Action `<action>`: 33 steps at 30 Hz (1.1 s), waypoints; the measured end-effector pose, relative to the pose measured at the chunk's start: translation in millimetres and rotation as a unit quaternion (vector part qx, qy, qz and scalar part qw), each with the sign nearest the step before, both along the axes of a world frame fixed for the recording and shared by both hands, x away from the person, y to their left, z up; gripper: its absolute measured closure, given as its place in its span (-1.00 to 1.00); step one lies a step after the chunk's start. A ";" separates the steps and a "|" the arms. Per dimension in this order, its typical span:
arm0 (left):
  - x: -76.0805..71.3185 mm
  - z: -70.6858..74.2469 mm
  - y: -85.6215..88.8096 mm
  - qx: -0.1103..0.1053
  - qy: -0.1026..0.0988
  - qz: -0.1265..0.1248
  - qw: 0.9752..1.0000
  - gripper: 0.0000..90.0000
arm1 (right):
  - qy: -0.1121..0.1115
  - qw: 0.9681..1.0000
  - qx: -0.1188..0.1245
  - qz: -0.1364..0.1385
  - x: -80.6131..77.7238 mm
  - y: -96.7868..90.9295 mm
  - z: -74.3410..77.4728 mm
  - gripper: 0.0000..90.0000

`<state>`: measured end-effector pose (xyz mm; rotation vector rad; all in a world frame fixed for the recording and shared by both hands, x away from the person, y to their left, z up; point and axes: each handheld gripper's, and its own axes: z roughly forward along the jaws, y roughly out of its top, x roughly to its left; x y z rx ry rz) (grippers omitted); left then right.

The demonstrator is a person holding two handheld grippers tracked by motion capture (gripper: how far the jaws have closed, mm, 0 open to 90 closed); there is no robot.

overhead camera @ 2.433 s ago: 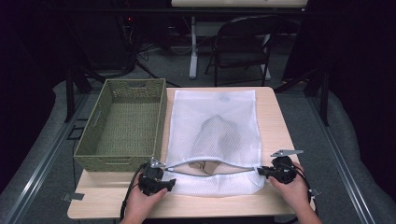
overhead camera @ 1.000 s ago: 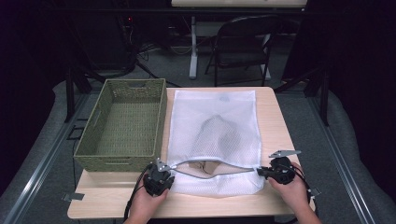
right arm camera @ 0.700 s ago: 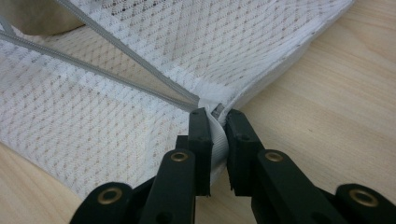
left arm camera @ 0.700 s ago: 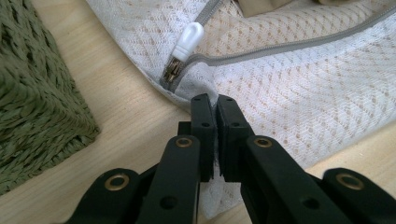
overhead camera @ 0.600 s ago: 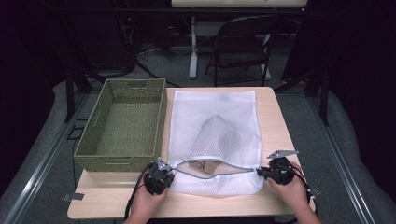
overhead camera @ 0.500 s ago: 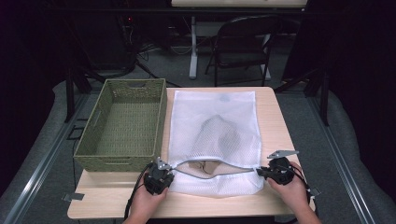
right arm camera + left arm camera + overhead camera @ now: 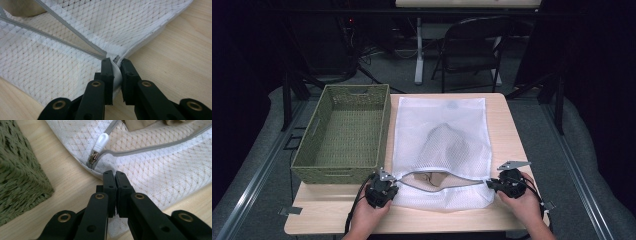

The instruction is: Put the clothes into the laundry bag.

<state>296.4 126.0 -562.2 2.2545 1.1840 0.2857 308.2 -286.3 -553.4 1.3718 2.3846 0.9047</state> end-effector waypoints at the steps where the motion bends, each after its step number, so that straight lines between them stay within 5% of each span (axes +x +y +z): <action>1: -0.2 0.3 -0.4 -0.004 0.000 0.002 1.000 0.96 | -0.001 1.000 0.000 0.000 0.0 0.1 0.0 0.82; 22: 1.8 19.3 -0.2 -0.027 -0.011 -0.016 0.999 0.96 | -0.028 1.000 -0.003 0.014 -0.4 6.7 11.5 0.82; 33: 6.8 34.8 -8.5 -0.009 -0.025 -0.037 0.999 0.96 | -0.034 0.999 0.008 0.029 0.9 13.9 25.2 0.82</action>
